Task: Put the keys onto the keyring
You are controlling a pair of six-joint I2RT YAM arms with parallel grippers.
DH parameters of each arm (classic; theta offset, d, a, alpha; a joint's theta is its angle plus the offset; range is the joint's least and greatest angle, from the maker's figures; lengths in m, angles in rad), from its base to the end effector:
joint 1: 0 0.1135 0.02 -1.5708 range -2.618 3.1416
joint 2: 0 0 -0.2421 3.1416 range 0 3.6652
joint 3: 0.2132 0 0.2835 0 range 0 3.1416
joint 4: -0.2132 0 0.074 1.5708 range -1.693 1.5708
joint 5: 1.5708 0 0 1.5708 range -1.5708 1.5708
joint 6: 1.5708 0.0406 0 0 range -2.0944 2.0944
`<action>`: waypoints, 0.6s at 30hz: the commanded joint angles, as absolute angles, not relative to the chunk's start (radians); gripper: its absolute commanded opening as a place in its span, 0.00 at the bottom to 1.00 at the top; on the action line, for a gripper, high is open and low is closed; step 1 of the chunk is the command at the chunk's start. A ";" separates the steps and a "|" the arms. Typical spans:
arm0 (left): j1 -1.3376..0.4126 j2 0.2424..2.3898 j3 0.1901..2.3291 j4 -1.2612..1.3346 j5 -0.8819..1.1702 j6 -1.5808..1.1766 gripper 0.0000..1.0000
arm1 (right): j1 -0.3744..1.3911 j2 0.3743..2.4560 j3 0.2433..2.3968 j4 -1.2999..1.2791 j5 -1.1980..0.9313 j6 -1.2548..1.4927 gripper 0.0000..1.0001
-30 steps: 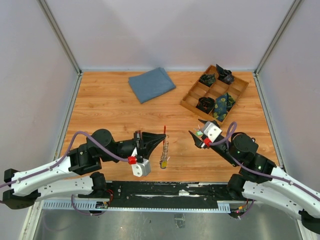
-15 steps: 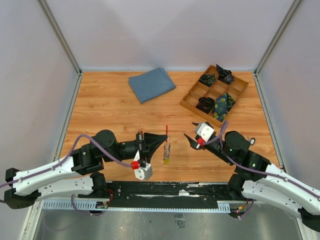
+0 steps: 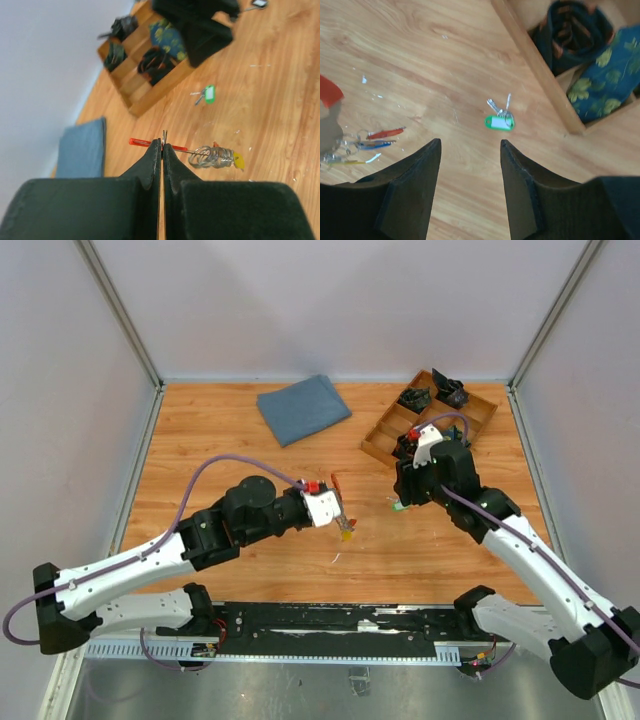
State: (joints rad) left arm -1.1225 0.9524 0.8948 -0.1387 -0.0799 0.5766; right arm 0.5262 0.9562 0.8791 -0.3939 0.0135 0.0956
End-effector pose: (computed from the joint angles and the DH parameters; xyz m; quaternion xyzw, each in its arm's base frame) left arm 0.1208 -0.2437 0.3324 0.5633 0.5290 -0.1412 0.6188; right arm 0.2280 0.1318 0.2978 -0.1787 0.8336 0.1544 0.4993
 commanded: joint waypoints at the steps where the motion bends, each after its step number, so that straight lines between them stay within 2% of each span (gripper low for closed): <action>1: -1.025 0.997 0.955 -0.110 -0.152 0.317 0.01 | 0.435 1.018 0.924 -0.532 0.003 0.262 0.52; 6: -0.952 1.045 0.990 -0.137 -0.168 0.179 0.01 | 0.306 1.078 0.877 -0.511 -0.021 0.340 0.57; 14: -0.938 1.111 1.050 -0.222 -0.130 -0.042 0.00 | 0.301 1.121 0.833 -0.343 -0.070 0.422 0.61; 18: -0.939 1.151 1.082 -0.270 -0.093 -0.116 0.01 | 0.299 1.135 0.834 -0.336 0.038 0.479 0.63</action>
State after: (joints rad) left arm -0.9436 1.1202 1.0218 -0.2405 -0.1329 0.0128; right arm 0.3119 1.1278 0.8360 -0.3939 -0.0216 0.3969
